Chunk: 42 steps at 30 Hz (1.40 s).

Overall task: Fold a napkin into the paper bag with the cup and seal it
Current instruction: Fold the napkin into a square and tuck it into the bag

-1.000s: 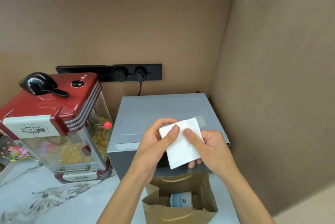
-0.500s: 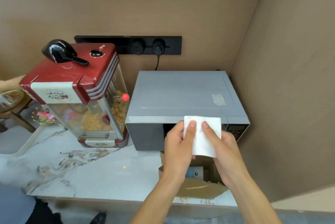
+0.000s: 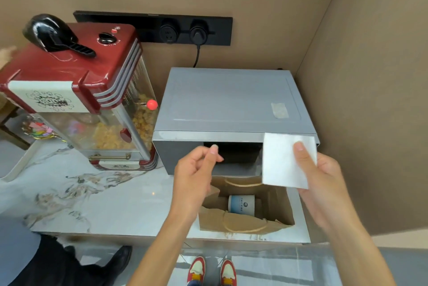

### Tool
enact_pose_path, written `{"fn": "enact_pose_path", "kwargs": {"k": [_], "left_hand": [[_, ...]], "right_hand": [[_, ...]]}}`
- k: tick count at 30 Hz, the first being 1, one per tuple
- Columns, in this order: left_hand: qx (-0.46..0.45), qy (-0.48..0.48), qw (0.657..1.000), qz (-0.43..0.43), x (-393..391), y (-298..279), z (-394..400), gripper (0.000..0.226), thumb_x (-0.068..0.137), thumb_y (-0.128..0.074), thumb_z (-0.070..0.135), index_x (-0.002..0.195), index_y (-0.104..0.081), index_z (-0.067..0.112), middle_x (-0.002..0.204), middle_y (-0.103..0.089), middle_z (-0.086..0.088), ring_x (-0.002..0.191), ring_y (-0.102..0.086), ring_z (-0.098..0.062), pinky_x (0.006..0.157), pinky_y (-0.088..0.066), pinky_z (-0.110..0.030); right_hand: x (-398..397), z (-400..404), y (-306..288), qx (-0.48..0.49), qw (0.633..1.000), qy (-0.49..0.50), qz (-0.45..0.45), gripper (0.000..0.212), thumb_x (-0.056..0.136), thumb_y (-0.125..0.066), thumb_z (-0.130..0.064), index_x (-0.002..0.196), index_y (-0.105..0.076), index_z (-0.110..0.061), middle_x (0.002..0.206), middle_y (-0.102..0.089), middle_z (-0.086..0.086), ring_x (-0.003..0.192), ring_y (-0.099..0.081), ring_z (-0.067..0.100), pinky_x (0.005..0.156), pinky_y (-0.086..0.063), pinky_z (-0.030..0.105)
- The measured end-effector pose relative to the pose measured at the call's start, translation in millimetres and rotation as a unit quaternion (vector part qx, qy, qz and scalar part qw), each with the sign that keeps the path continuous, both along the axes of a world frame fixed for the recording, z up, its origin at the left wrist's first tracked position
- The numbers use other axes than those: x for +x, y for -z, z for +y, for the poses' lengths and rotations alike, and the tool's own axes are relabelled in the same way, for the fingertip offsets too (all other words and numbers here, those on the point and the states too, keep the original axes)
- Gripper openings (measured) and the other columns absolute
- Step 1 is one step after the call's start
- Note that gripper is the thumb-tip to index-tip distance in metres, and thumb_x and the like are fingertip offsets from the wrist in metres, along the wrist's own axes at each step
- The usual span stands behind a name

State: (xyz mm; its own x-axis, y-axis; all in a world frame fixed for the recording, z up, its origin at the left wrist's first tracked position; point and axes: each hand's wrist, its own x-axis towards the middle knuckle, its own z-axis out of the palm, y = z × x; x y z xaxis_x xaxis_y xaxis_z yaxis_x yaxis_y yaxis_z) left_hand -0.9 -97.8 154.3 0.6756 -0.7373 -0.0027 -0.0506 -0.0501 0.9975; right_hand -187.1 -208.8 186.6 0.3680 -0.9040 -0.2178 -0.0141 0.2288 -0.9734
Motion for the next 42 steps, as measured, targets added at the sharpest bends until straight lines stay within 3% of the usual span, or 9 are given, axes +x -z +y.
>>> {"fn": "enact_pose_path", "kwargs": {"k": [7,11,20,23,26,29,35,38,42], "left_hand": [[0.072,0.039,0.996,-0.041,4.7,38.8,25.7,0.031,0.081,-0.053,0.062,0.082,-0.069,0.036,0.07,-0.063,0.004,0.068,-0.057,-0.012,0.058,-0.045,-0.015],[0.13,0.056,0.989,-0.049,8.0,60.1,27.4,0.005,0.087,-0.067,0.045,0.091,-0.068,0.047,0.084,-0.059,0.015,0.074,-0.053,-0.008,0.063,-0.047,-0.015],[0.247,0.138,0.956,-0.071,12.1,78.0,22.3,0.05,0.081,-0.08,0.033,0.111,-0.052,0.062,0.111,-0.058,0.015,0.092,-0.059,-0.014,0.071,-0.048,-0.005],[0.287,0.179,0.937,-0.086,14.3,80.8,22.0,0.085,0.079,-0.084,0.02,0.137,-0.035,0.06,0.141,-0.05,0.011,0.12,-0.055,-0.015,0.093,-0.053,-0.023],[0.31,0.219,0.921,-0.088,16.6,79.8,20.7,0.109,0.077,-0.085,0.013,0.145,-0.016,0.062,0.152,-0.04,0.008,0.135,-0.048,-0.021,0.098,-0.052,-0.033],[0.319,0.256,0.91,-0.071,20.6,78.7,21.3,0.12,0.074,-0.086,0.011,0.143,-0.005,0.066,0.156,-0.035,0.007,0.139,-0.043,-0.024,0.101,-0.051,-0.039],[0.312,0.314,0.895,-0.051,25.3,74.9,21.7,0.13,0.072,-0.088,0.012,0.122,0.009,0.082,0.159,-0.027,0.007,0.137,-0.042,-0.024,0.099,-0.051,-0.039],[0.307,0.319,0.895,-0.049,27.2,77.0,21.3,0.132,0.072,-0.088,0.012,0.117,0.013,0.084,0.155,-0.03,0.006,0.13,-0.046,-0.023,0.096,-0.055,-0.039],[0.294,0.322,0.899,-0.039,27.8,82.8,21.7,0.135,0.071,-0.088,0.009,0.12,0.013,0.084,0.135,-0.038,0.008,0.112,-0.05,-0.016,0.089,-0.056,-0.032]], "right_hand": [[-45.7,3.8,11.0,0.102,0.992,-0.064,0.031,0.03,0.087,-0.062,-0.034,0.092,-0.079,-0.01,0.089,-0.078,0.014,0.073,-0.075,0.019,0.054,-0.058,0.026],[-49.3,0.6,21.5,0.156,0.981,-0.088,0.08,0.03,0.083,-0.066,-0.032,0.089,-0.08,-0.006,0.083,-0.077,0.015,0.068,-0.073,0.02,0.05,-0.056,0.025],[-6.4,-2.4,48.7,0.079,0.935,-0.213,0.272,0.032,0.106,-0.046,-0.029,0.097,-0.073,-0.015,0.086,-0.074,0.007,0.075,-0.069,0.021,0.066,-0.05,0.034],[12.3,-1.9,57.7,0.119,0.925,-0.229,0.279,0.03,0.107,-0.04,-0.03,0.11,-0.065,-0.013,0.099,-0.076,0.02,0.093,-0.072,0.038,0.084,-0.056,0.049],[26.7,-0.8,71.8,0.108,0.903,-0.219,0.353,0.028,0.106,-0.04,-0.039,0.121,-0.057,-0.021,0.114,-0.065,0.007,0.102,-0.063,0.024,0.082,-0.054,0.035],[38.0,0.6,86.7,0.11,0.889,-0.222,0.385,0.023,0.104,-0.04,-0.046,0.114,-0.052,-0.029,0.105,-0.059,-0.002,0.094,-0.058,0.014,0.069,-0.045,0.023],[49.5,-7.8,119.4,0.196,0.879,-0.196,0.388,0.023,0.102,-0.045,-0.048,0.114,-0.043,-0.029,0.105,-0.053,-0.009,0.101,-0.052,0.014,0.086,-0.04,0.028],[57.9,-8.0,129.7,0.224,0.862,-0.224,0.395,0.019,0.102,-0.05,-0.04,0.114,-0.049,-0.025,0.103,-0.061,0.0,0.091,-0.062,0.015,0.062,-0.052,0.02],[77.5,-4.8,152.1,0.185,0.846,-0.265,0.425,0.031,0.103,-0.051,-0.027,0.132,-0.05,-0.015,0.124,-0.059,0.005,0.107,-0.056,0.019,0.091,-0.047,0.033]]}}
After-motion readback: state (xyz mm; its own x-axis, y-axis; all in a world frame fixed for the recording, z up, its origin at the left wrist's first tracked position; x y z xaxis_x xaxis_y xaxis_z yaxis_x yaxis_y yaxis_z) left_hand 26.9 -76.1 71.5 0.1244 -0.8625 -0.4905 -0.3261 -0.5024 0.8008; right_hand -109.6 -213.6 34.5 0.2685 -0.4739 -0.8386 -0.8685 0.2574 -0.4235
